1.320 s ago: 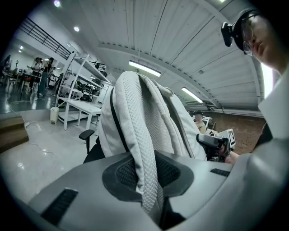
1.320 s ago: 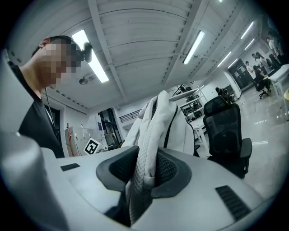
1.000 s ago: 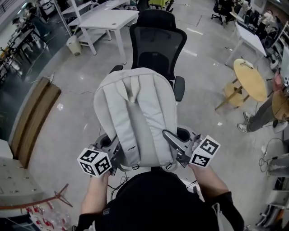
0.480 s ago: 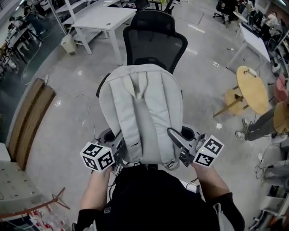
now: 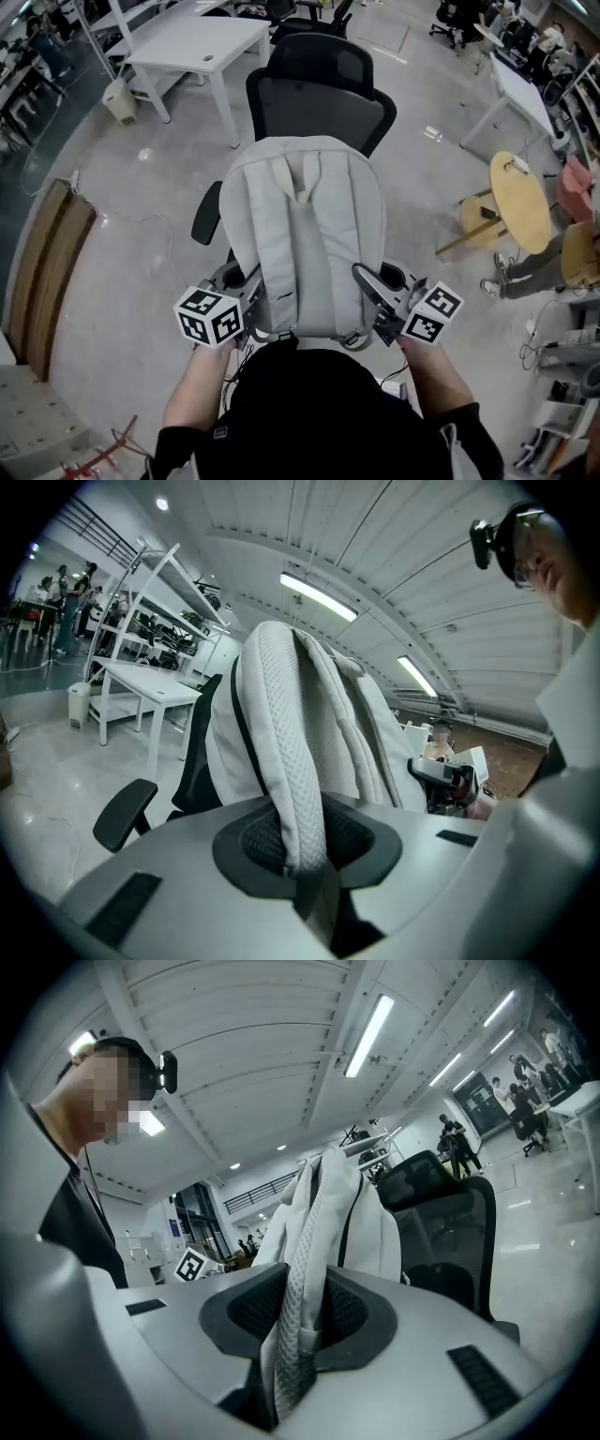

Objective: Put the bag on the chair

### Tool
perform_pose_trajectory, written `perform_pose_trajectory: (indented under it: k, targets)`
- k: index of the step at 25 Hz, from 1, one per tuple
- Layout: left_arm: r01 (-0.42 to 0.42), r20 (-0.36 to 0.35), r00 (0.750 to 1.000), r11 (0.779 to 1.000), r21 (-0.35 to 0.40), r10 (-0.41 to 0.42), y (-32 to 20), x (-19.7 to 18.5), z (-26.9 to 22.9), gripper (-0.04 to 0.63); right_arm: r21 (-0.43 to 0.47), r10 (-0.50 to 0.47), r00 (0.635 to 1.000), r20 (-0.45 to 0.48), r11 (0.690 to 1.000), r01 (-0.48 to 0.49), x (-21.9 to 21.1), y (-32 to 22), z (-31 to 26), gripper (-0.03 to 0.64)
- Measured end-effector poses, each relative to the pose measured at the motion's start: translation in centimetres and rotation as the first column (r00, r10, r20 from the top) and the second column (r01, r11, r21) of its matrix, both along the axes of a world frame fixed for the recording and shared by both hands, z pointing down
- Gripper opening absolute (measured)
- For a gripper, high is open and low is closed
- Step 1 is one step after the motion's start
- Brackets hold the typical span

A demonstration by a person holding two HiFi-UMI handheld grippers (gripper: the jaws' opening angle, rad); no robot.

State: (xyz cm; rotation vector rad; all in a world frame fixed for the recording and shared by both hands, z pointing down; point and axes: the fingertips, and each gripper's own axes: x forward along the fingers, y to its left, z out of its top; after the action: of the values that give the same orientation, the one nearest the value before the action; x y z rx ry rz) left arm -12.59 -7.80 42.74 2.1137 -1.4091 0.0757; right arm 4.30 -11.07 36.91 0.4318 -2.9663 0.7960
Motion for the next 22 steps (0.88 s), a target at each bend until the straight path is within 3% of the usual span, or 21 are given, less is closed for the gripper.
perform_pose_trajectory:
  k: [5, 9, 22]
  targets:
    - [-0.047, 0.058, 0.997, 0.999, 0.003, 0.046, -5.2, -4.4, 0.5, 0.075, -0.020, 0.035, 0.999, 0.006, 0.999, -0.035, -3.9, -4.0, 1.6, 0.107]
    - [-0.077, 0.086, 0.993, 0.996, -0.044, 0.081, -8.4, -6.0, 2.8, 0.075, -0.084, 0.057, 0.998, 0.001, 0.995, -0.057, -5.3, -6.7, 4.5, 0.107]
    - [-0.036, 0.040, 0.998, 0.966, -0.255, 0.048, -17.6, -6.6, 16.6, 0.077, -0.267, 0.046, 0.994, -0.103, 0.961, -0.072, -6.2, -16.2, 17.1, 0.107]
